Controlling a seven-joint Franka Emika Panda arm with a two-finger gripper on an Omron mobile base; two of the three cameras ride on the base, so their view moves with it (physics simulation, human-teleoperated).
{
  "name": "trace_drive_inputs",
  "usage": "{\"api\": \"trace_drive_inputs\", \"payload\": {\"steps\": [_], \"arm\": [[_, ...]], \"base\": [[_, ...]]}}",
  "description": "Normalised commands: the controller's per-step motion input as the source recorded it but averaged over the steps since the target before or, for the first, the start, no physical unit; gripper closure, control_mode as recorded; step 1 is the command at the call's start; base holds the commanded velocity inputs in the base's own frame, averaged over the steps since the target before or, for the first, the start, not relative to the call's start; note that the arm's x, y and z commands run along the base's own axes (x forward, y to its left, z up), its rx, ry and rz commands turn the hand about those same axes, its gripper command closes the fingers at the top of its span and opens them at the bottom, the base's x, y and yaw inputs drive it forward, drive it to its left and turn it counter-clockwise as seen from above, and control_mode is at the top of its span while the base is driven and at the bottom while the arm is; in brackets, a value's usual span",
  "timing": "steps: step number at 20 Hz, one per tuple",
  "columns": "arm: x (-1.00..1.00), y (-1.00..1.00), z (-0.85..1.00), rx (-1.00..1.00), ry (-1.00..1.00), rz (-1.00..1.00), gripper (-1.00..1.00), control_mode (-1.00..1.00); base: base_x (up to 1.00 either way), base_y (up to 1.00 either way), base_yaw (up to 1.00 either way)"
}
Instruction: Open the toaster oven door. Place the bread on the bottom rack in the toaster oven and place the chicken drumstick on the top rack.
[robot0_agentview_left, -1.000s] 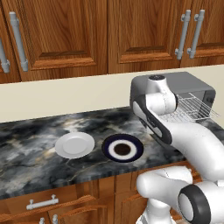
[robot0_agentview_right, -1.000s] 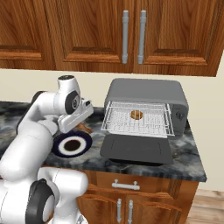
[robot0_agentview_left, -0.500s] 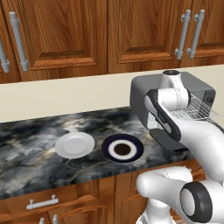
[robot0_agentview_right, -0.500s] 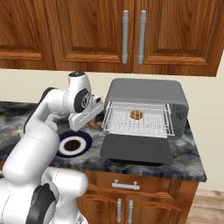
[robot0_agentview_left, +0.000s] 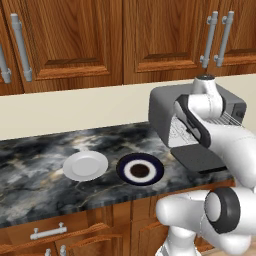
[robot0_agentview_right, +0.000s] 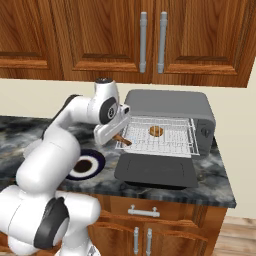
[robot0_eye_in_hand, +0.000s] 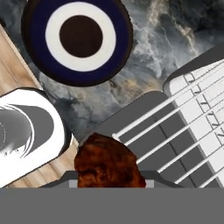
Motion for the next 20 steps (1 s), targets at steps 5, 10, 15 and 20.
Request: {"api": "trace_drive_inputs", "payload": {"steps": [5,10,15,20], "arm": [[0.22,-0.42,0.00,0.00,0.00,0.00,1.00,-1.00],[0.15,-0.44,0.00,0.01,0.00,0.00,1.00,-1.00],[0.26,-0.31,-0.06,0.06,0.00,-0.01,1.00,-1.00],[0.20,-0.22,-0.15,0.11,0.00,0.00,1.00,-1.00]], "base": [[0.00,0.00,0.00],[0.00,0.00,0.00],[0.00,0.00,0.00],[0.00,0.00,0.00]]}}
